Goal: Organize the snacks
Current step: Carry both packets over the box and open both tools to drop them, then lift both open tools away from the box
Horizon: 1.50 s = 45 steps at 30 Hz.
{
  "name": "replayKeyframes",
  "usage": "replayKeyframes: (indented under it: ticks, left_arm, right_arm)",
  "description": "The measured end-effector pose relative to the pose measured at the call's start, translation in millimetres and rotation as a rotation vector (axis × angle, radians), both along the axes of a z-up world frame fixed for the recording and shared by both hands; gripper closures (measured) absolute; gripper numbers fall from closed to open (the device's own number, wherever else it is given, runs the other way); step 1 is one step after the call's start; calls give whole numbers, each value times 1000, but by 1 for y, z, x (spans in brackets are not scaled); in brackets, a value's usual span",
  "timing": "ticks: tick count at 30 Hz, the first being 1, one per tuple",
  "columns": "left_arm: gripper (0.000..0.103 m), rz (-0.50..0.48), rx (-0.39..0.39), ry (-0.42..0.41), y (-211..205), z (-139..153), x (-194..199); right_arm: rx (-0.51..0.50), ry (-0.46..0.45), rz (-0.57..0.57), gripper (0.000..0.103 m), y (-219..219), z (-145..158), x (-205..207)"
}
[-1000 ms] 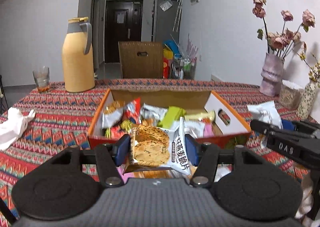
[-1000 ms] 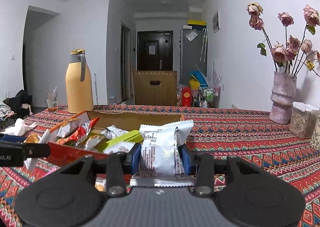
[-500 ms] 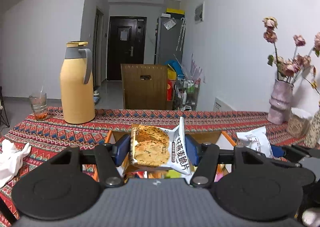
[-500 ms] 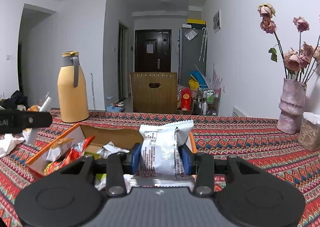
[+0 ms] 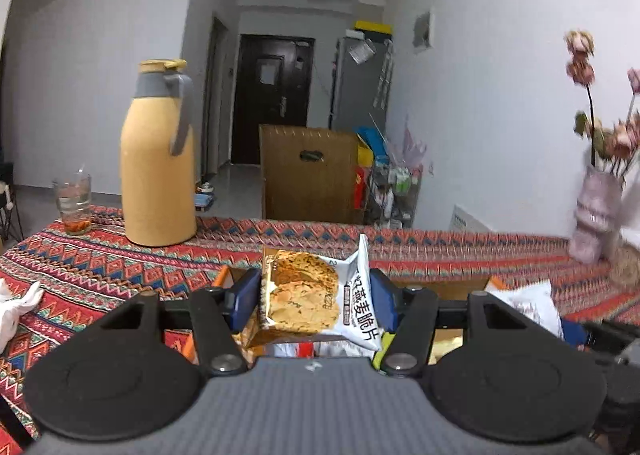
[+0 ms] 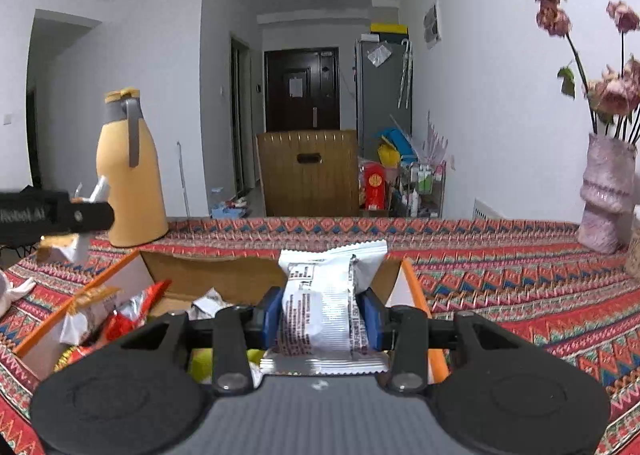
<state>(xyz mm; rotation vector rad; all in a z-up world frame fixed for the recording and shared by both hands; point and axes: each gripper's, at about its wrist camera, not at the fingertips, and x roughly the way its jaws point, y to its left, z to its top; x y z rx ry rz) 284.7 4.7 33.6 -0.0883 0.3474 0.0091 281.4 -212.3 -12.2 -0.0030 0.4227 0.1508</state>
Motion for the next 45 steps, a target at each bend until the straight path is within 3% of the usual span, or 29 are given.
replayKeyframes:
  ticks: [15, 18, 21, 22, 23, 25, 27, 30, 38, 45]
  left_arm:
    - [41, -70, 45, 15, -8, -13, -5]
    - [35, -65, 44, 12, -6, -13, -5]
    - [21, -61, 44, 0, -6, -11, -8]
    - [6, -55, 42, -3, -5, -10, -9]
    - [0, -43, 41, -7, -4, -9, -11]
    - [0, -31, 34, -16, -3, -6, -15]
    - [0, -30, 21, -23, 0, -4, -18]
    - [0, -37, 11, -30, 3, -2, -20]
    - [0, -61, 15, -27, 5, 1, -22]
    - [0, -158, 31, -17, 8, 4, -25]
  right_arm:
    - [-31, 45, 10, 62, 6, -14, -5]
    - [-32, 49, 10, 62, 8, -14, -4]
    - [-32, 56, 11, 61, 8, -14, -2]
    - [-34, 59, 9, 60, 9, -14, -2]
    - [-33, 64, 10, 56, 9, -14, -1]
    - [-21, 64, 7, 29, 7, -12, -3]
    - [-20, 45, 1, 14, 6, -10, -8]
    - [-7, 28, -4, 1, 5, -7, -12]
    - [-6, 42, -15, 0, 6, -9, -9]
    - [-18, 45, -9, 0, 6, -9, -10]
